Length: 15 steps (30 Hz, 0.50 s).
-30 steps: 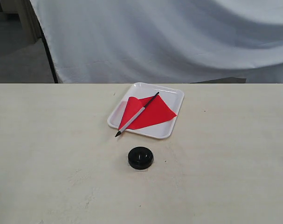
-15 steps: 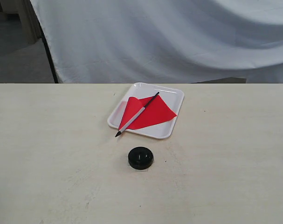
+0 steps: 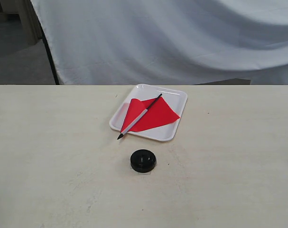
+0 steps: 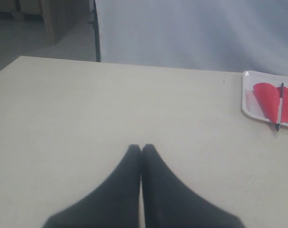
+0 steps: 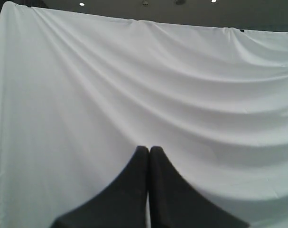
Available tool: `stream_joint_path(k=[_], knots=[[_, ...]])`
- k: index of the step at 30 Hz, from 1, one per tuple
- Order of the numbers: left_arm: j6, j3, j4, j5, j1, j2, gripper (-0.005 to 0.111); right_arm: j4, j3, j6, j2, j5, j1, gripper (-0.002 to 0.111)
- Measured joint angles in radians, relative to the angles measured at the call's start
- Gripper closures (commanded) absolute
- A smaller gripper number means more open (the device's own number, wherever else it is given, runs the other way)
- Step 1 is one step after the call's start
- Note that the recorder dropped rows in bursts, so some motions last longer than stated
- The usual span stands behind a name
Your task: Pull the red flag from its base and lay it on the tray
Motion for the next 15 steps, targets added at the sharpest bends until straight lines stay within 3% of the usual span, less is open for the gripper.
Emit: stream_joint_path(k=[10, 15], knots=[[0.0, 0.0, 0.0, 0.0, 0.0, 0.0, 0.107, 0.005, 0.0, 0.007, 0.0, -0.005, 0.0, 0.108], [0.0, 0.0, 0.0, 0.0, 0.0, 0.0, 0.107, 0.036, 0.004, 0.058, -0.001, 0.09, 0.0, 0.108]])
